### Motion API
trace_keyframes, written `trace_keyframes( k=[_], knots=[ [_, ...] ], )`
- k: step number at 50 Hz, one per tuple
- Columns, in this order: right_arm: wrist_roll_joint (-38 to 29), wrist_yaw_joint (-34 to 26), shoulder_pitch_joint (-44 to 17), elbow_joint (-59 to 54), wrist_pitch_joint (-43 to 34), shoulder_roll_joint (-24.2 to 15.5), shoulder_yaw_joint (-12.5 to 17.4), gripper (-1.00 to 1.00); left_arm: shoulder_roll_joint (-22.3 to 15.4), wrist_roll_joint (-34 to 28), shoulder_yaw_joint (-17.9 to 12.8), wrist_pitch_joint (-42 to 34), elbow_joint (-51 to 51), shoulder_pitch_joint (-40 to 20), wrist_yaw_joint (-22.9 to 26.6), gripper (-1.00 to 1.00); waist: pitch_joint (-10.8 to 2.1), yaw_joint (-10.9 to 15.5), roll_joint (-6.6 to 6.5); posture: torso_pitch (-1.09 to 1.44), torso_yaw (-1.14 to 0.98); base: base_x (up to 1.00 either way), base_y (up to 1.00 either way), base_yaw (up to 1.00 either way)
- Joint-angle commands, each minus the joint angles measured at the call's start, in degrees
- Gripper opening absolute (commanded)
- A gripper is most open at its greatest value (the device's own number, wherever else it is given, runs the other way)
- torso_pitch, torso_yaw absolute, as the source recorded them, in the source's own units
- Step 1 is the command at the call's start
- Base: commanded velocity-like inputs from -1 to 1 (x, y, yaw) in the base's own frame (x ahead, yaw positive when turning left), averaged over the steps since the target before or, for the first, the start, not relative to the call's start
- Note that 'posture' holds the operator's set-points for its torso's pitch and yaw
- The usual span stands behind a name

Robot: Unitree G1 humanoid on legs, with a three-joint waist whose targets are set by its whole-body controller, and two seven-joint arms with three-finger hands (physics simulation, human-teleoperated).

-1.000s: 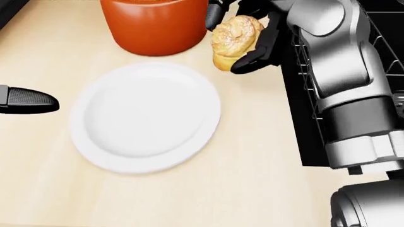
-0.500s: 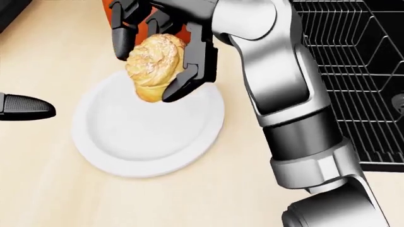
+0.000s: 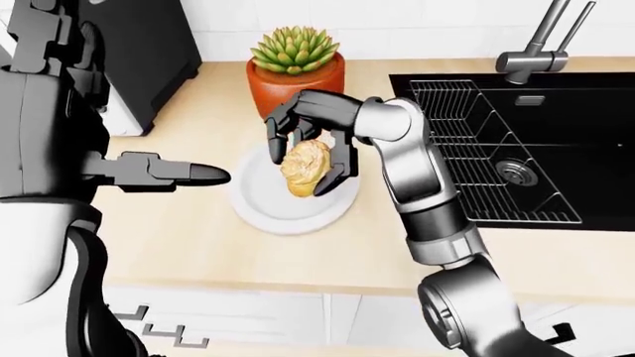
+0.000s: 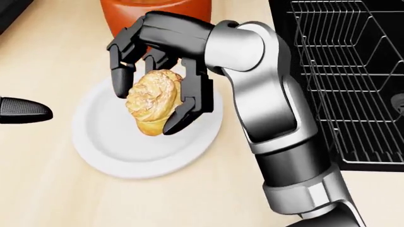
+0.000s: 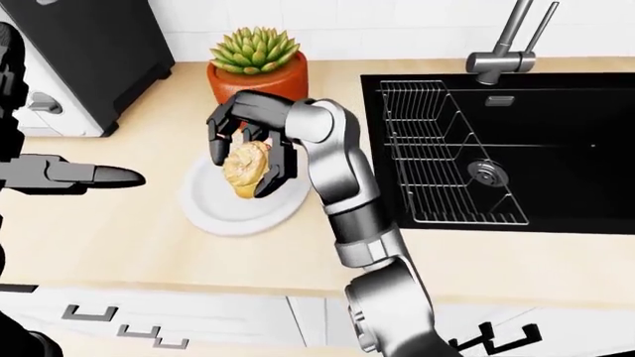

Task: Place the pastries on the plates.

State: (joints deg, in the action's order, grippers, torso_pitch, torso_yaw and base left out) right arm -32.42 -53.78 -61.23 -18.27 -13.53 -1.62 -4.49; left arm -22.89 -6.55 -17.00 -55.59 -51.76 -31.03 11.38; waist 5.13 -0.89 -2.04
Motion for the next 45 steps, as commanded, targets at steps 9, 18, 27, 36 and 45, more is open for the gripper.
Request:
trace_keyframes(
  k=[9, 18, 27, 36, 45],
  knots=[
    [0.09, 3.21, -2.81, -2.37, 3.57, 0.09, 1.03, -0.83, -0.35, -0.62, -0.59, 2.03, -0.90, -0.45, -0.57, 1.00, -1.78, -0.09, -0.48, 0.06, 0.00, 0.00, 0.00, 0.00],
    [0.21, 3.74, -4.06, -4.78, 4.50, 0.08, 1.06, -0.17, -0.64, -0.49, -0.91, 1.67, -0.89, -0.86, -0.39, 1.00, -1.79, -0.10, -0.50, 0.06, 0.00, 0.00, 0.00, 0.00],
    [0.16, 3.70, -3.83, -5.27, 4.79, 0.40, 0.81, 0.45, -1.02, -0.09, -1.02, 1.28, -1.05, -1.21, -0.42, 1.00, -1.77, -0.08, -0.54, 0.06, 0.00, 0.00, 0.00, 0.00],
    [-0.21, 2.67, -2.96, -3.83, 4.01, 0.61, 0.69, 1.00, -1.06, -0.03, -1.36, 1.42, -1.43, -0.61, -0.48, 1.00, -1.82, -0.06, -0.55, 0.06, 0.00, 0.00, 0.00, 0.00],
    [0.54, 1.26, -4.21, -1.52, 2.02, 0.43, 1.05, 1.00, -0.84, 0.14, -1.69, 1.81, -1.64, 0.20, -0.53, 1.00, -1.83, -0.08, -0.58, 0.06, 0.00, 0.00, 0.00, 0.00]
  ],
)
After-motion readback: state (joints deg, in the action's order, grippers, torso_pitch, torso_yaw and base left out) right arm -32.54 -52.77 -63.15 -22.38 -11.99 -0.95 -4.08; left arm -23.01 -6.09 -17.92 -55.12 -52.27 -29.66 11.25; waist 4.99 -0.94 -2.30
